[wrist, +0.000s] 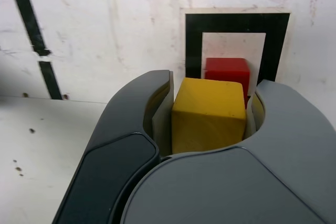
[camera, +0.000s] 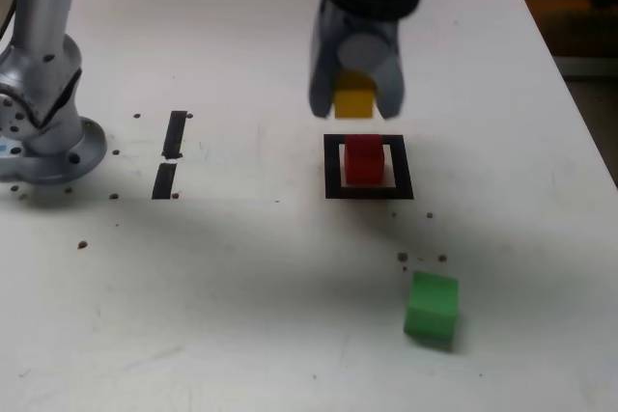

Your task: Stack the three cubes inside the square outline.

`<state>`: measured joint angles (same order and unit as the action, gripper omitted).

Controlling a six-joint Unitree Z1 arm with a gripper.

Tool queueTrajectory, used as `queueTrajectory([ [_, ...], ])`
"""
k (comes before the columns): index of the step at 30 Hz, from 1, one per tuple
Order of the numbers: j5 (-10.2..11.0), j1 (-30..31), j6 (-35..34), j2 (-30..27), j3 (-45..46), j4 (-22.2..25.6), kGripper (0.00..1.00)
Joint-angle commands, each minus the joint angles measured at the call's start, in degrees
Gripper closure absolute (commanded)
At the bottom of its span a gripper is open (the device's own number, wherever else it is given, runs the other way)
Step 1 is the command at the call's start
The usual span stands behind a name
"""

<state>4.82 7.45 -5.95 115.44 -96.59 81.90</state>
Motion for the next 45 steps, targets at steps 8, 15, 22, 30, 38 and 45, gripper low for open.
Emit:
queueTrajectory([
  [8,-2.8,-0.6,-0.3,3.5,0.4,-2.5,0.81],
  [15,-3.3,-0.6,-0.4,5.0,0.6,-3.6,0.81],
  [22,-3.4,-0.8,-0.3,5.2,0.8,-3.9,0.74],
  [30,-3.6,-0.9,-0.1,5.3,0.8,-3.9,0.23],
  [38,-4.2,-0.9,0.1,4.8,0.3,-2.5,0.01],
  [45,-3.8,0.0,0.6,2.0,-0.9,0.4,0.0],
])
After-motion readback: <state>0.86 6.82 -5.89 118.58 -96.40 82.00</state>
